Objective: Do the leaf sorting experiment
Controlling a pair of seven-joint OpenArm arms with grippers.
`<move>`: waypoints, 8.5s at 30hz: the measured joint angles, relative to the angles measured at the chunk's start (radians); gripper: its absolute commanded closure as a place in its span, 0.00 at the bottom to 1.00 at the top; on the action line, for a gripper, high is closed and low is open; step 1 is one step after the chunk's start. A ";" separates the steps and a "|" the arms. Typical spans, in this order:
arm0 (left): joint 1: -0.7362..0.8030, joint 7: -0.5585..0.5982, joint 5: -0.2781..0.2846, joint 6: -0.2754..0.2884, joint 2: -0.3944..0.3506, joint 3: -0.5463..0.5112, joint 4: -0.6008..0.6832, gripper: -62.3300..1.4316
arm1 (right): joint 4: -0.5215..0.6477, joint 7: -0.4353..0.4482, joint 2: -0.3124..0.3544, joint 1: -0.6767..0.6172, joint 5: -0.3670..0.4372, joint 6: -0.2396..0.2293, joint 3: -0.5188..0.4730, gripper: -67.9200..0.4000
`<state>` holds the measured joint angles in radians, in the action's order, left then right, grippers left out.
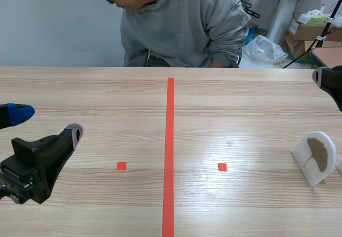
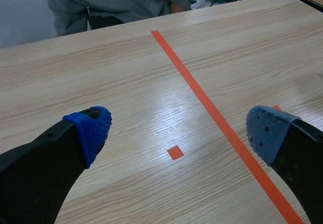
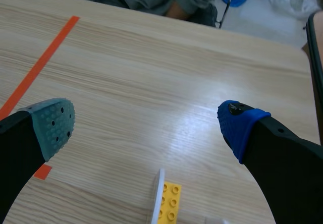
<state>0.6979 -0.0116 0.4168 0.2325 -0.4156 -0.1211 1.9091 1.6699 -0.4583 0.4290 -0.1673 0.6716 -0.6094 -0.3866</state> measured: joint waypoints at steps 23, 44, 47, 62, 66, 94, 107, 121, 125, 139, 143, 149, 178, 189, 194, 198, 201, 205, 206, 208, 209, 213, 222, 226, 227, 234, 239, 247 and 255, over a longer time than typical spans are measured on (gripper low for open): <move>0.000 0.001 0.000 0.000 0.000 0.000 0.000 0.08 | 0.180 0.242 0.132 0.000 -0.119 0.063 0.599 0.02; 0.000 0.000 0.000 0.000 0.000 0.000 0.000 0.08 | 0.180 0.251 0.114 0.000 -0.236 0.090 0.597 0.02; 0.000 0.000 0.000 0.000 0.000 0.000 0.000 0.08 | 0.180 0.252 0.108 0.000 -0.235 0.163 0.597 0.02; 0.000 0.001 0.000 0.000 0.000 0.000 0.000 0.08 | 0.180 0.297 0.108 0.000 -0.234 0.280 0.596 0.02; 0.000 0.001 0.000 0.000 0.000 0.000 0.000 0.08 | 0.180 0.298 0.108 0.000 -0.234 0.278 0.595 0.02; 0.000 0.006 0.000 0.000 0.000 0.000 0.000 0.08 | 0.180 0.301 0.108 0.000 -0.234 0.274 0.595 0.02; 0.000 0.005 0.000 0.000 0.000 0.000 0.000 0.08 | 0.180 0.301 0.108 0.000 -0.234 0.274 0.595 0.02; 0.000 0.005 0.000 0.000 0.000 0.000 0.000 0.08 | 0.180 0.301 0.108 0.000 -0.234 0.274 0.595 0.02; 0.000 0.005 0.000 0.000 0.000 0.000 0.000 0.08 | 0.180 0.301 0.108 0.000 -0.234 0.274 0.595 0.02; 0.000 0.005 0.000 0.000 0.000 0.000 0.000 0.08 | 0.180 0.301 0.108 0.000 -0.234 0.274 0.595 0.02; 0.000 0.005 0.000 0.000 0.000 0.000 0.000 0.08 | 0.180 0.301 0.108 0.000 -0.234 0.274 0.595 0.02; 0.000 0.005 0.000 0.000 0.000 0.000 0.000 0.08 | 0.180 0.301 0.108 0.000 -0.234 0.274 0.595 0.02; 0.000 0.005 0.000 0.000 0.000 0.000 0.000 0.08 | 0.180 0.301 0.108 0.000 -0.234 0.274 0.595 0.02; 0.000 0.005 0.000 0.000 0.000 0.000 0.000 0.08 | 0.180 0.301 0.108 0.000 -0.234 0.274 0.595 0.02; 0.000 0.005 0.000 0.000 0.000 0.000 0.000 0.08 | 0.180 0.301 0.108 0.000 -0.234 0.274 0.595 0.02; 0.000 0.005 0.000 0.000 0.000 0.000 0.000 0.08 | 0.180 0.301 0.108 0.000 -0.234 0.274 0.595 0.02; 0.000 0.005 0.000 0.000 0.000 0.000 0.000 0.08 | 0.180 0.301 0.108 0.000 -0.234 0.274 0.595 0.02; 0.000 0.005 0.000 0.000 0.000 0.000 0.000 0.08 | 0.180 0.301 0.108 0.000 -0.234 0.274 0.595 0.02; 0.000 0.005 0.000 0.000 0.000 0.000 0.000 0.08 | 0.180 0.301 0.108 0.000 -0.234 0.274 0.595 0.02; 0.000 0.005 0.000 0.000 0.000 0.000 0.000 0.08 | 0.180 0.301 0.108 0.000 -0.234 0.274 0.595 0.02; 0.000 0.005 0.000 0.000 0.000 0.000 0.000 0.08 | 0.180 0.301 0.108 0.000 -0.234 0.274 0.595 0.02; 0.000 0.005 0.000 0.000 0.000 0.000 0.000 0.08 | 0.180 0.301 0.108 0.000 -0.234 0.274 0.595 0.02; -0.014 -0.008 -0.072 0.019 0.000 0.000 -0.001 0.08 | 0.180 0.301 0.108 0.000 -0.234 0.274 0.595 0.02; -0.085 -0.006 -0.126 0.115 -0.018 0.001 -0.037 0.08 | 0.180 0.301 0.108 0.000 -0.234 0.274 0.595 0.02; -0.106 -0.006 -0.131 0.134 -0.032 0.005 -0.055 0.08 | 0.180 0.301 0.108 0.000 -0.234 0.274 0.595 0.02; -0.246 -0.006 -0.134 0.219 -0.159 0.076 -0.216 0.09 | 0.180 0.301 0.108 0.000 -0.234 0.274 0.595 0.02; -0.342 0.001 -0.132 0.270 -0.212 0.150 -0.330 0.09 | 0.180 0.301 0.108 0.000 -0.234 0.274 0.595 0.02; -0.475 0.006 -0.132 0.277 -0.269 0.377 -0.438 0.09 | 0.180 0.301 0.108 0.000 -0.234 0.273 0.595 0.02; -0.634 0.008 -0.132 0.277 -0.264 0.594 -0.528 0.09 | 0.180 0.301 0.108 0.000 -0.234 0.274 0.595 0.02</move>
<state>0.0639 -0.0032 0.2844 0.5095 -0.6792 0.4725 1.3811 1.8496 -0.1574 0.5373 -0.1673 0.4374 -0.3359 0.2089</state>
